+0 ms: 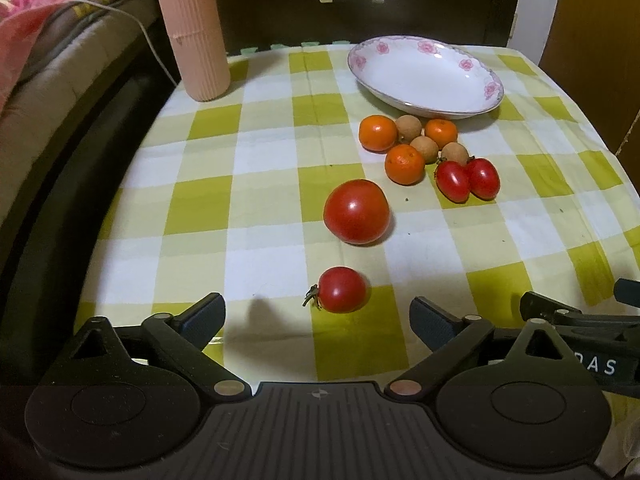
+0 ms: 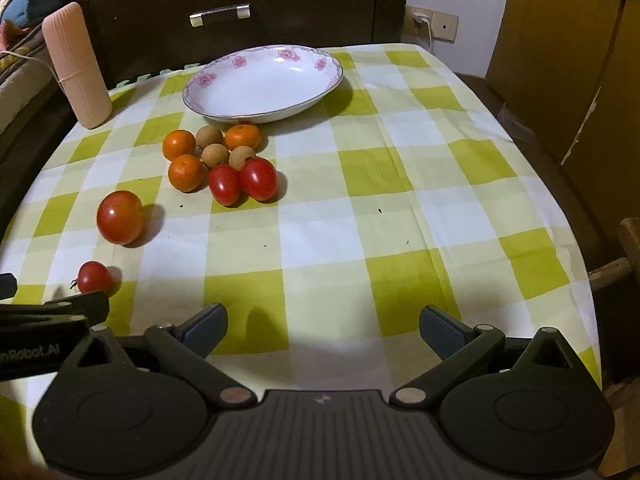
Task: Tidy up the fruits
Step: 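Grasp the loose cherry tomato with the left tool while the right tool grasps a clustered cherry tomato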
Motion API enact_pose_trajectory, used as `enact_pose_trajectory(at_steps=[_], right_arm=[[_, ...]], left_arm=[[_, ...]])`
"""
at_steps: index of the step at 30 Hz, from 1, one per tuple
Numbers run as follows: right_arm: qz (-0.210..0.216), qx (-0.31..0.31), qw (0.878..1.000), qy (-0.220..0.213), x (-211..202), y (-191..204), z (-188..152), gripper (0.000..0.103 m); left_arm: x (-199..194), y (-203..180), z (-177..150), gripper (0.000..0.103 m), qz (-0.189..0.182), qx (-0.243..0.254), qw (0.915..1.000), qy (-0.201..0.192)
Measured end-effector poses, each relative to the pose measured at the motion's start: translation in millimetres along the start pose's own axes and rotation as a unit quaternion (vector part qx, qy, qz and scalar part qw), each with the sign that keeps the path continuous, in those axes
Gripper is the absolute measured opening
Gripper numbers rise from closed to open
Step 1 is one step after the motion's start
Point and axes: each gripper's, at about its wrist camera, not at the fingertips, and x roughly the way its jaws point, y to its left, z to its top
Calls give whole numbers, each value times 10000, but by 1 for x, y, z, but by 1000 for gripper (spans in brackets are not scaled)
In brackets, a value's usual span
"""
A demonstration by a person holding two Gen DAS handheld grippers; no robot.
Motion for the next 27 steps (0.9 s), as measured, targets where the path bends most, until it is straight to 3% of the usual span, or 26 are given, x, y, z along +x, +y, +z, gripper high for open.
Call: enact_pose_trajectory(at_steps=[5,11,14,20,27], right_arm=[[68,-123,9999,36,6,3,2,101],[3,-231,9997,-65,9,2,7,101],[52,-181,9998,-6,12,0,8,100],[167,-249,9995,-33,14,3,11,94],[301,-226,9993,-55,20,-3,17,83]], left_arm=[[11,1,3,92,102,-56,9999,47],[21,1,5,79,-102,-184,9994,282],[20,-1,8,78,-275,-263,9992,99],[20,-3,10,75,-252,-220,9994,-102],[18,-7,10,55,-225,-58,9996,-160]])
